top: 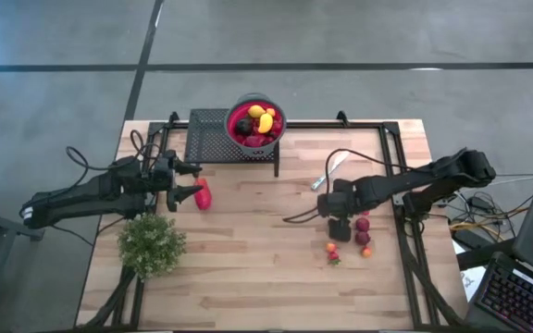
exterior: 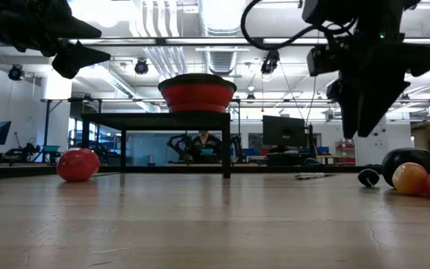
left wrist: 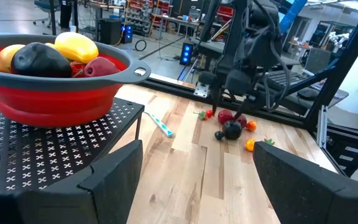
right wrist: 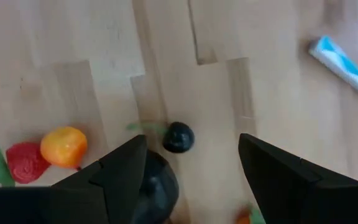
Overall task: Pick & Place Fruit
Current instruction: Put the black cherry into the red gray strainer bowl on the shelf, then put the orange pear into the red gray strainer bowl on the shelf
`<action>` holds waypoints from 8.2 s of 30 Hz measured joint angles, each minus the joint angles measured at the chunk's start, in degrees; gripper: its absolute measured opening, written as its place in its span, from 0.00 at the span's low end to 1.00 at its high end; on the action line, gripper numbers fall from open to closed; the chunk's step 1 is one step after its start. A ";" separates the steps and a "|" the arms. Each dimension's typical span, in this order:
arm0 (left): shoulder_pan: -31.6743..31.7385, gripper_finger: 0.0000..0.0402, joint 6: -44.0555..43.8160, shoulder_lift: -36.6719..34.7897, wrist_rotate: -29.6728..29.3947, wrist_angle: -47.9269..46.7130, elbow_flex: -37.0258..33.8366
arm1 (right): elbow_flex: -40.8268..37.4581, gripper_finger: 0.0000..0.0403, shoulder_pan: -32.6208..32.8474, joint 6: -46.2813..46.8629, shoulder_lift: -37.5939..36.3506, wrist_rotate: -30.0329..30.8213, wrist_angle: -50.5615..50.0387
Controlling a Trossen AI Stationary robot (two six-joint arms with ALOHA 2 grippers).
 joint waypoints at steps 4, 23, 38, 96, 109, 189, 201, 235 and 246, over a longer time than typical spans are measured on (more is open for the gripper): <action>0.02 0.78 -0.02 0.02 0.00 -0.01 0.00 | -2.79 0.62 0.00 0.32 0.00 -0.86 3.36; 0.01 0.78 0.00 0.02 0.00 0.00 0.00 | -9.11 0.60 0.00 0.94 0.00 -1.28 12.14; 0.01 0.78 -0.01 0.02 0.00 -0.01 0.00 | -11.17 0.54 0.00 1.94 5.98 -1.41 14.59; 0.00 0.78 0.00 0.00 0.00 0.01 0.02 | -11.05 0.31 -0.04 0.92 6.01 -2.33 16.81; 0.02 0.78 -0.02 0.00 0.00 0.01 0.00 | 5.79 0.29 -3.13 -6.49 6.01 -0.74 16.93; 0.00 0.78 0.00 0.02 -0.01 0.00 0.01 | 39.54 0.55 -16.04 -15.87 7.12 2.31 -9.66; 0.00 0.78 0.00 0.02 0.00 0.01 0.00 | 38.17 0.50 -0.84 -4.80 7.09 2.23 -17.82; 0.00 0.78 0.00 0.02 0.00 0.00 0.01 | 14.24 0.57 14.21 39.42 8.61 3.41 -10.34; 0.01 0.78 -0.01 0.02 0.00 0.00 0.00 | 6.58 0.65 14.78 41.32 8.61 0.69 0.23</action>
